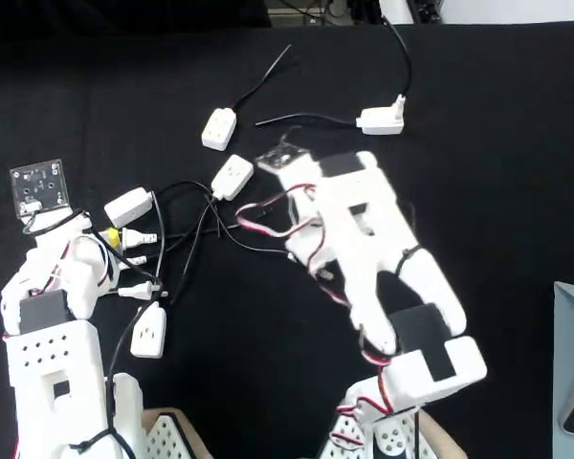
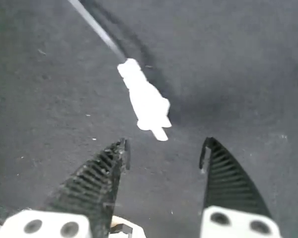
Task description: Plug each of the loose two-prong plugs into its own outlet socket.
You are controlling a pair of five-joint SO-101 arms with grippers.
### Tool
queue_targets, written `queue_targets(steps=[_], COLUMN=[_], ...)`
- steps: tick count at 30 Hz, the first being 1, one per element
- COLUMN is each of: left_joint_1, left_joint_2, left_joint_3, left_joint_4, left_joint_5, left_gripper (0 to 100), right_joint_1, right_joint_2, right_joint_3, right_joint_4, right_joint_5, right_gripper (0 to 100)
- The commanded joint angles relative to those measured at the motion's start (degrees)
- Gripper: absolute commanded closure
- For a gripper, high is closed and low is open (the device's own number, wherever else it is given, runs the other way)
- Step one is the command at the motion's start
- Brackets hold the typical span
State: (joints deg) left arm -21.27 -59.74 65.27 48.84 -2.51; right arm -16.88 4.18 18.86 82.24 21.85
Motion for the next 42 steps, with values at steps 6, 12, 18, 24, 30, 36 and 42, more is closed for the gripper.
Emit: queue_targets(steps=[6,12,18,24,30,36,42], left_joint_1=[-0.3,-0.3,-0.3,-0.3,-0.3,-0.3,-0.3], left_joint_2=[-1.1,-1.1,-1.1,-1.0,-1.0,-1.0,-1.0], left_joint_3=[0.1,0.1,0.1,0.2,0.2,0.2,0.2], left_joint_4=[-2.8,-2.8,-2.8,-3.1,-3.1,-3.1,-3.1], left_joint_5=[0.8,0.8,0.8,0.8,0.8,0.8,0.8], left_gripper=[81,81,81,81,81,81,81], right_joint_1=[-3.7,-3.8,-2.8,-2.6,-2.0,-1.3,-1.1], right_joint_2=[-1.1,3.5,9.5,10.2,10.2,10.2,10.4], right_joint_3=[0.3,0.3,0.0,0.3,0.3,0.2,0.1], right_joint_4=[-8.4,-10.4,-12.1,-13.4,-12.2,-9.2,-8.6], right_joint_5=[2.9,8.4,11.1,11.8,11.5,11.4,11.4], right_gripper=[76.6,76.6,83.4,92.3,92.3,85.0,87.7])
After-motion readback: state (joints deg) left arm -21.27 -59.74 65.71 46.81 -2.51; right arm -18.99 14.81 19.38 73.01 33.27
